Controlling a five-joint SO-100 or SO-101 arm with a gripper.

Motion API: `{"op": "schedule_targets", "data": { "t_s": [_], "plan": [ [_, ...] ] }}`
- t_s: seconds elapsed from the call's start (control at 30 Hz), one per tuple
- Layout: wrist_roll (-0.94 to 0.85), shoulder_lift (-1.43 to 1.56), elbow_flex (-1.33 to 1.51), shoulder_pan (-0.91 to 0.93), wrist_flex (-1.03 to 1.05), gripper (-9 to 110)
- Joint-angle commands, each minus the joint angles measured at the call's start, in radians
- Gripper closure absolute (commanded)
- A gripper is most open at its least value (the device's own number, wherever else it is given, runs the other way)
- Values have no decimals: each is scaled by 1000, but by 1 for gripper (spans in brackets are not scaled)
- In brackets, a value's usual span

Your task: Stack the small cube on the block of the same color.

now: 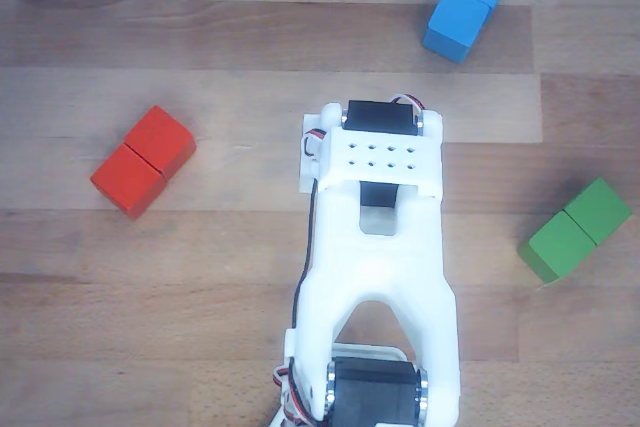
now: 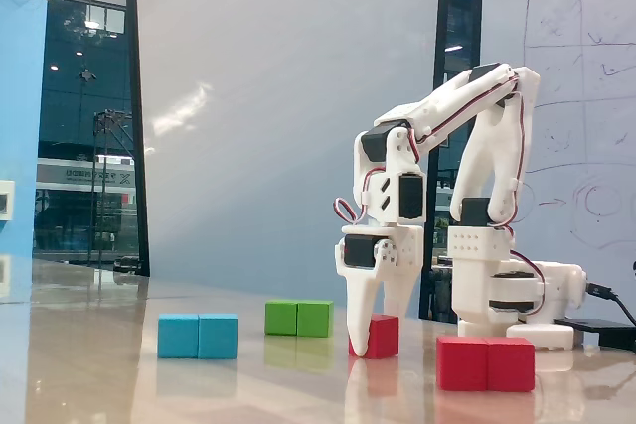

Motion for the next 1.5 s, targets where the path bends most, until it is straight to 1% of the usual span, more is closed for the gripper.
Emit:
{"op": "schedule_targets", "data": {
  "t_s": [0.0, 0.27, 0.73, 0.8, 0.9, 1.17, 1.37, 1.47],
  "plan": [
    [6, 25, 2, 3, -43, 92],
    [-6, 60, -11, 3, -28, 92],
    [-8, 457, -11, -12, -40, 92],
    [-8, 514, -11, -43, -41, 92],
    [-8, 583, -11, -153, -28, 92],
    [-8, 710, -11, -537, -26, 92],
    [-8, 724, -12, -790, -26, 92],
    [-8, 721, -12, -887, -26, 92]
  ]
}}
